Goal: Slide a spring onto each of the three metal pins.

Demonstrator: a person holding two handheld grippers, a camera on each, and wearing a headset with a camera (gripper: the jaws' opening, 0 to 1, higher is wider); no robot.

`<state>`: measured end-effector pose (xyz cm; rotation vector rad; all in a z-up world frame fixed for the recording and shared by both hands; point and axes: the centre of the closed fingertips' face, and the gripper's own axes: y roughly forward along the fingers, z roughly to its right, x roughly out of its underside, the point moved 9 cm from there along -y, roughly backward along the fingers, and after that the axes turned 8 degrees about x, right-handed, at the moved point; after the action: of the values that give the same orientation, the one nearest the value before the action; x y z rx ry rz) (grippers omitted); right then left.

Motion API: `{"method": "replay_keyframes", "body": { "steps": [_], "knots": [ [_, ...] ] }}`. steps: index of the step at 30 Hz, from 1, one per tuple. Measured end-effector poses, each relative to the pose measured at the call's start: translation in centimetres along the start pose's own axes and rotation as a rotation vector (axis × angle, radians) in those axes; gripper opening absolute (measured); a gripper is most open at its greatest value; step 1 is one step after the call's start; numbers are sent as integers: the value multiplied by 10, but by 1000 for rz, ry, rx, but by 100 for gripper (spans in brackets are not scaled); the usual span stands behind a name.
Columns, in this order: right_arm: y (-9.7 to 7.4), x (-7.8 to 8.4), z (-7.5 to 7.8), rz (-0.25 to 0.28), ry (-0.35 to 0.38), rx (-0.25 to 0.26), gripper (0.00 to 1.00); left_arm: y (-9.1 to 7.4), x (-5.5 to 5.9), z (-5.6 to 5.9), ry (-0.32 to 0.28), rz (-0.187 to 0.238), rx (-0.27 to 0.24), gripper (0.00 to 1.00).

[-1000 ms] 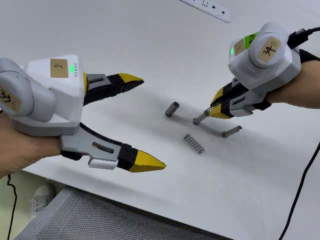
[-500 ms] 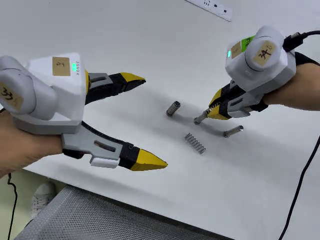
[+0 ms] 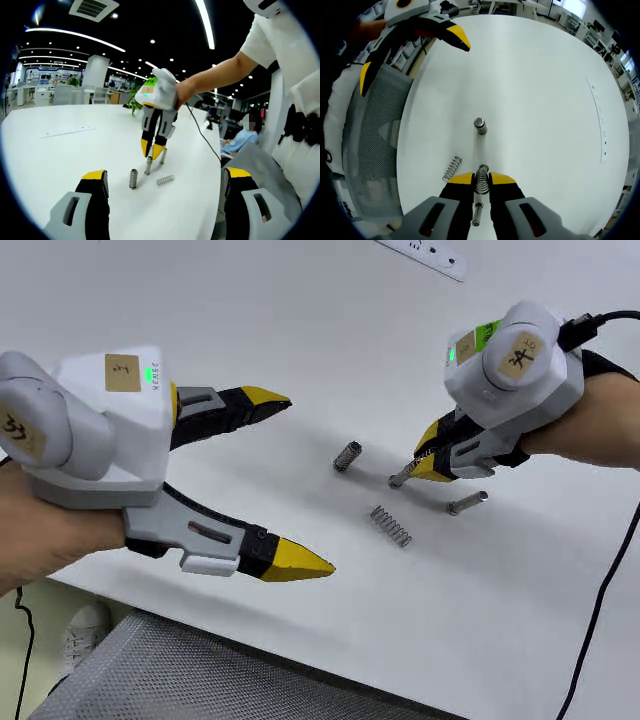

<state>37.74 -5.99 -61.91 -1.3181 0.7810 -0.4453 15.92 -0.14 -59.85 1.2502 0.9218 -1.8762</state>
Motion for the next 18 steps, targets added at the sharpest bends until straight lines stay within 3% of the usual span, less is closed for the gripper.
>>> {"method": "replay_keyframes", "body": {
  "steps": [18],
  "knots": [
    [9,4,-5,11,-17,4,12,0,0,-1,-7,5,1,98]
  ]
}}
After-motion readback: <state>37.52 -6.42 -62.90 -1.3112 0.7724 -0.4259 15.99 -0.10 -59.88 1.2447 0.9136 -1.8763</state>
